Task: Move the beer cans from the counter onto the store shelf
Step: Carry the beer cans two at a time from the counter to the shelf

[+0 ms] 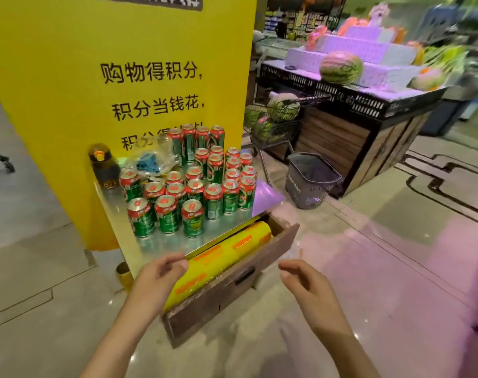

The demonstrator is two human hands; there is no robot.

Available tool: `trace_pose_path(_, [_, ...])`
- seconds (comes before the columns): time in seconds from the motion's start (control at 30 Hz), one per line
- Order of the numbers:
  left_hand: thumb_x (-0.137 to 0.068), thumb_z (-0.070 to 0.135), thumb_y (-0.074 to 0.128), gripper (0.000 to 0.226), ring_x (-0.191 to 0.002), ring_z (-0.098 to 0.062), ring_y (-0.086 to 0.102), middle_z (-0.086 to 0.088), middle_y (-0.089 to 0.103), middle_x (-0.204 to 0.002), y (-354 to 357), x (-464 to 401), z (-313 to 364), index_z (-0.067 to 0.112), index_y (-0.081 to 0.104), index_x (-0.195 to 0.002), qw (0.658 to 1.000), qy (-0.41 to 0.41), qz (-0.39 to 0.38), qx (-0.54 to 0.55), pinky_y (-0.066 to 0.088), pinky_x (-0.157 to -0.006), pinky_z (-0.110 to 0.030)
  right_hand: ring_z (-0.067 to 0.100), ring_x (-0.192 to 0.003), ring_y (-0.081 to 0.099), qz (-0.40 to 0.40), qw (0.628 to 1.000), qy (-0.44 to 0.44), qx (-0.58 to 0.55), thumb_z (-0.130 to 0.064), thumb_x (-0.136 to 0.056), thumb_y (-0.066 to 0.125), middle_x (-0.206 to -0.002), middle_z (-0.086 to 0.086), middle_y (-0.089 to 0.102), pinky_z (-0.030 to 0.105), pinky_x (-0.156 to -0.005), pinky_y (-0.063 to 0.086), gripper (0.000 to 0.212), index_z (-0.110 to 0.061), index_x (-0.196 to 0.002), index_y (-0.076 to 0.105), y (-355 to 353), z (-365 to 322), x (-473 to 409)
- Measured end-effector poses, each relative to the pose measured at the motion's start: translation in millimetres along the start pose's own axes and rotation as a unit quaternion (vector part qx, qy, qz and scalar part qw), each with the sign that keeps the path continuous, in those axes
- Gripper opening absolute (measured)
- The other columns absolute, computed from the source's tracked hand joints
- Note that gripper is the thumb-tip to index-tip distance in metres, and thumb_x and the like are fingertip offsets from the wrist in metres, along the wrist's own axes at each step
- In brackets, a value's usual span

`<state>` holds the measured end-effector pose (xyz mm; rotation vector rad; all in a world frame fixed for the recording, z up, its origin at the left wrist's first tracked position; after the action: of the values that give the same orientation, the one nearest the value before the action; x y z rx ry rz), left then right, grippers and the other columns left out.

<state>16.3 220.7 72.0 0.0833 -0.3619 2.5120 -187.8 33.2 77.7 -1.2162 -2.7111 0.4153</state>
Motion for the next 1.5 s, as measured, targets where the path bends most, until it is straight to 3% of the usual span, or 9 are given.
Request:
trace_pose_path(0.23, [-0.089,0.019,0.06,0.014,-0.094,-0.005,0.061,0.005,0.067,-0.099,121,-86,53,0.025,0.063,-0.102,0.998,0.008,-0.063,0.001,0.044,-0.076,-0.013,0.014,-0.087,0.064,0.026,0.998,0.047,-0.019,-0.01,-0.09,0.06,-0.086,0.001,0.069,0.007,-0.07,0.045,0.016,-0.022,-0.093,0.069,-68,45,-106])
trace_pose_path(0.4, [-0.09,0.015,0.059,0.014,-0.092,-0.007,0.06,0.007,0.066,-0.097,154,-142,64,0.021,0.063,-0.102,1.0,-0.009,-0.012,-0.001,0.044,-0.071,-0.011,0.008,-0.075,0.061,-0.027,0.997,0.054,-0.041,-0.017,-0.084,0.066,-0.08,-0.012,0.071,0.027,-0.069,0.051,0.008,-0.022,-0.09,0.069,-84,58,-195])
trace_pose_path(0.5, [-0.087,0.02,0.066,0.013,-0.094,-0.011,0.06,0.005,0.067,-0.097,158,-168,67,0.021,0.064,-0.1,0.999,-0.03,0.038,0.008,0.044,-0.068,-0.016,-0.006,-0.07,0.061,-0.072,0.994,0.037,-0.074,-0.03,-0.069,0.057,-0.082,-0.01,0.069,0.007,-0.052,0.043,0.031,-0.015,-0.094,0.068,-88,49,-246])
trace_pose_path(0.63, [-0.088,0.018,0.063,0.013,-0.096,-0.01,0.061,0.006,0.068,-0.097,151,-194,66,0.023,0.065,-0.099,0.992,-0.062,0.109,0.021,0.045,-0.075,-0.025,-0.001,-0.083,0.062,-0.154,0.987,0.01,-0.04,-0.013,-0.086,0.065,-0.088,-0.006,0.068,0.014,-0.076,0.045,0.008,-0.019,-0.09,0.067,-70,40,-324])
trace_pose_path(0.7, [-0.087,0.018,0.063,0.014,-0.098,-0.016,0.063,0.003,0.07,-0.098,144,-205,63,0.025,0.066,-0.098,0.987,-0.072,0.141,0.013,0.045,-0.078,-0.028,0.005,-0.089,0.061,-0.195,0.981,-0.006,-0.02,-0.003,-0.09,0.06,-0.093,-0.01,0.064,0.011,-0.079,0.045,0.017,-0.019,-0.092,0.065,-52,34,-361])
trace_pose_path(0.8, [-0.087,0.019,0.063,0.014,-0.096,-0.015,0.063,0.005,0.07,-0.099,129,-225,68,0.025,0.067,-0.099,0.979,-0.082,0.187,0.015,0.047,-0.075,-0.027,0.005,-0.096,0.06,-0.25,0.968,-0.023,-0.017,-0.01,-0.092,0.058,-0.098,-0.011,0.064,0.004,-0.078,0.044,0.014,-0.019,-0.1,0.064,-23,13,-405])
trace_pose_path(1.17, [-0.089,0.02,0.061,0.023,-0.089,0.001,0.059,0.01,0.066,-0.097,82,-399,95,0.019,0.061,-0.111,0.97,-0.048,0.237,-0.035,0.042,-0.068,-0.014,0.017,-0.108,0.059,-0.292,0.955,-0.044,0.026,-0.018,-0.088,0.064,-0.11,0.0,0.064,0.035,-0.097,0.047,0.024,-0.014,-0.112,0.061,85,-29,-583])
trace_pose_path(1.33, [-0.087,0.018,0.063,0.029,-0.089,-0.005,0.059,0.008,0.062,-0.095,77,-503,89,0.014,0.057,-0.115,0.973,-0.055,0.212,-0.074,0.04,-0.064,-0.008,0.02,-0.125,0.046,-0.286,0.956,-0.011,0.063,-0.024,-0.085,0.07,-0.134,0.004,0.048,0.035,-0.101,0.042,0.061,-0.015,-0.137,0.039,137,-18,-653])
trace_pose_path(1.5, [-0.084,0.025,0.067,0.056,-0.113,-0.021,0.053,-0.007,0.056,-0.127,73,-582,64,0.009,0.044,-0.134,0.965,-0.093,0.2,-0.143,0.045,-0.088,-0.03,0.018,-0.134,0.035,-0.301,0.951,0.005,0.071,-0.025,-0.077,0.078,-0.146,0.004,0.037,0.029,-0.105,0.033,0.091,-0.015,-0.147,0.021,189,7,-700])
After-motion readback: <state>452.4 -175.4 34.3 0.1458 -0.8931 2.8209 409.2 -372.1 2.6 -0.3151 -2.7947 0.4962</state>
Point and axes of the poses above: each hand's wrist, its own x-axis away from the middle knuckle, its own y-axis out of the palm, z = x × y, the point moved 8 cm from there along -x, towards the middle knuckle
